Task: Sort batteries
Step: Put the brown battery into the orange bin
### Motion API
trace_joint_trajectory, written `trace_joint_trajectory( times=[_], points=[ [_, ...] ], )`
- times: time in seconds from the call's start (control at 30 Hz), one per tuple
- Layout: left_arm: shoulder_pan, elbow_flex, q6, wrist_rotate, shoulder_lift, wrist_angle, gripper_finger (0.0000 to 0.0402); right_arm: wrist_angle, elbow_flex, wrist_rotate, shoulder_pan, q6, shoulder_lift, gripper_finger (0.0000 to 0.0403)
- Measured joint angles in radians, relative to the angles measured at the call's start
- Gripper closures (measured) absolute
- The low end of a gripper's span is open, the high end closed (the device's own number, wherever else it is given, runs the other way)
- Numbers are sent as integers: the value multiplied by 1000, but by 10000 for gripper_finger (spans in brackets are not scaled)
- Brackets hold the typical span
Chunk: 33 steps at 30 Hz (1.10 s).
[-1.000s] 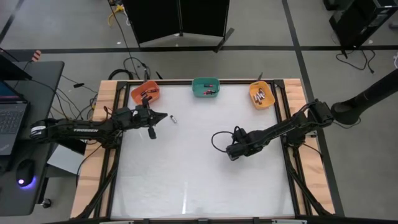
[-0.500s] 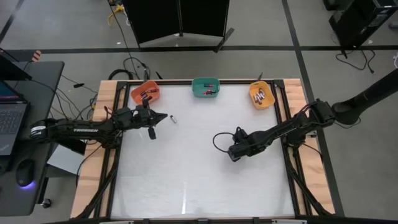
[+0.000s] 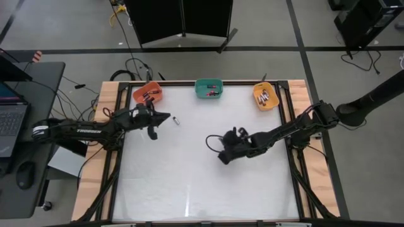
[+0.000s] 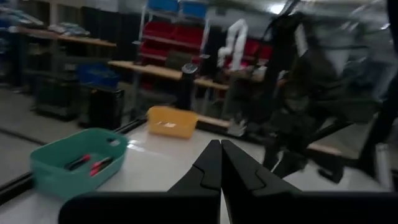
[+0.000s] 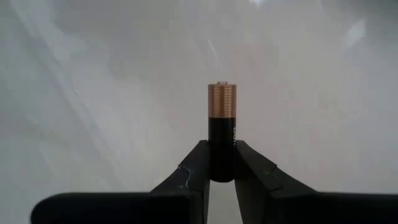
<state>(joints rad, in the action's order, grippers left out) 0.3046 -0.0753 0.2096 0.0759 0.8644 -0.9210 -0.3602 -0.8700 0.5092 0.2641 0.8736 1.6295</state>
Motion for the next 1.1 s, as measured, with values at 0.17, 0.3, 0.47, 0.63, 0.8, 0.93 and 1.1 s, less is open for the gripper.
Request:
trace_joint_trajectory(
  times=[0.17,0.3,0.47,0.63,0.8,0.93,1.1],
  points=[
    [0,0,37,80,101,-173,394,363,0,51,-13,-298,0,344],
    [-9,-23,58,183,201,-289,394,672,-2,41,-24,-541,0,344],
    [-62,-107,-15,217,308,-319,381,955,-2,-35,-34,-775,-1,344],
    [-122,-215,-103,229,385,-318,336,1034,-2,-64,-41,-860,-1,344],
    [-152,-299,-126,265,431,-306,280,1040,-2,-64,-44,-878,-1,344],
    [-169,-371,-130,300,453,-172,247,1053,-2,-65,-43,-887,-1,344],
    [-198,-425,-178,299,458,-77,230,1085,-2,-65,-43,-918,-2,344]
  ],
)
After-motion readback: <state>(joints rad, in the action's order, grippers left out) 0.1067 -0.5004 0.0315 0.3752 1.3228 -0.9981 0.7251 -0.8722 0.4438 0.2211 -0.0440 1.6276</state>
